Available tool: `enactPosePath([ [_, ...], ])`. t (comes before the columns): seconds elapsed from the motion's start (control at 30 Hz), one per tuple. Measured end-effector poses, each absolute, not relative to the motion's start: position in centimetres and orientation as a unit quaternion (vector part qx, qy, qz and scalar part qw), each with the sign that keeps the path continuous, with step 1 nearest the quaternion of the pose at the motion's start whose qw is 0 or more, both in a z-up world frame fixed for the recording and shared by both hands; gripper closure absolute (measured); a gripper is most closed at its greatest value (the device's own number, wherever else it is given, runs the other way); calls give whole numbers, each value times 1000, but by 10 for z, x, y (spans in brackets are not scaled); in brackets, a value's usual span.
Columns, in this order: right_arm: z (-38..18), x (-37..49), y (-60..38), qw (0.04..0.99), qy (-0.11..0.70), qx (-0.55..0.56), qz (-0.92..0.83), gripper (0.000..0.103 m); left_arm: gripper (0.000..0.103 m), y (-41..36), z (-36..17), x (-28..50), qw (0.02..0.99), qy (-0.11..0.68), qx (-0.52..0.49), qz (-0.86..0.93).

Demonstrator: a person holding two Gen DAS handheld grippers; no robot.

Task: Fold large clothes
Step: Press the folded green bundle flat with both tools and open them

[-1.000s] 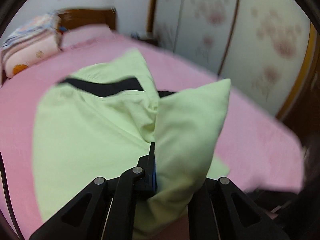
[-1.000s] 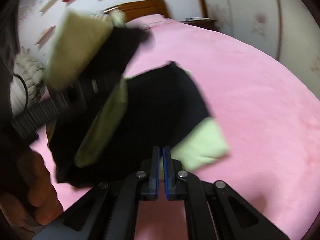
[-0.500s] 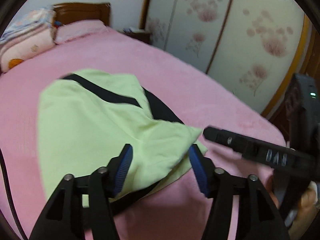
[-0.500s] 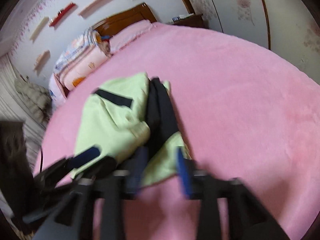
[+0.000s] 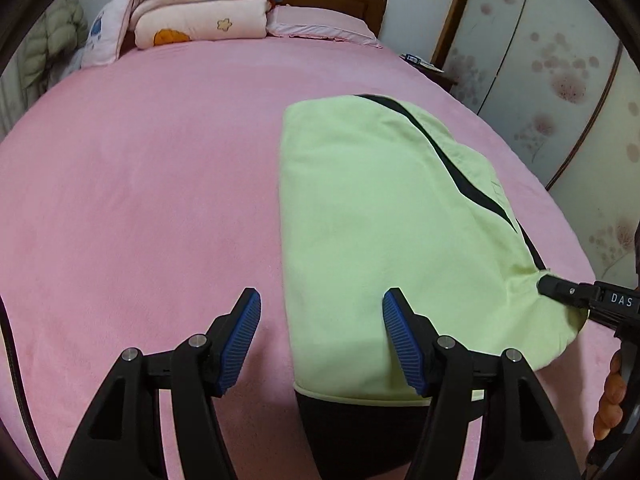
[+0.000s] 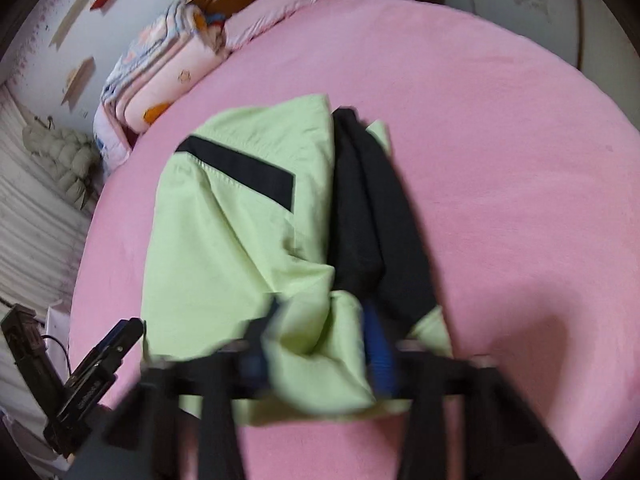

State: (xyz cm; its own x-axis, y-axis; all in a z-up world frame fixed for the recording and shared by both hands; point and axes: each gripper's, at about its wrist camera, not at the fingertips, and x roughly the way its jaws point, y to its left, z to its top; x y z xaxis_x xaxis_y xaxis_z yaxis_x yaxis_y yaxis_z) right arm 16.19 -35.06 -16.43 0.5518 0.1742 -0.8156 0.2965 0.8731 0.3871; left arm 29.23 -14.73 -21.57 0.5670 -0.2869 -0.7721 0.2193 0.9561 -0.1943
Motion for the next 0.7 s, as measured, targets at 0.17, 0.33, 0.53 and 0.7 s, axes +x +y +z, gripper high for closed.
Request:
enactPosePath([
  [0.17, -129, 133, -353, 892, 394, 222, -33, 91, 41, -160, -216, 287, 886, 432, -32, -164],
  [0.33, -169, 127, -362, 874, 422, 230, -77, 91, 37, -183, -229, 279, 886, 430, -7, -174],
  [0.53, -196, 119, -358, 870, 427, 225, -97, 79, 30, -190, -236, 270, 894, 414, 27, -171],
  [0.7, -161, 100, -343, 891, 404, 133, -157, 51, 30, -193, -220, 257, 889, 421, 32, -175],
])
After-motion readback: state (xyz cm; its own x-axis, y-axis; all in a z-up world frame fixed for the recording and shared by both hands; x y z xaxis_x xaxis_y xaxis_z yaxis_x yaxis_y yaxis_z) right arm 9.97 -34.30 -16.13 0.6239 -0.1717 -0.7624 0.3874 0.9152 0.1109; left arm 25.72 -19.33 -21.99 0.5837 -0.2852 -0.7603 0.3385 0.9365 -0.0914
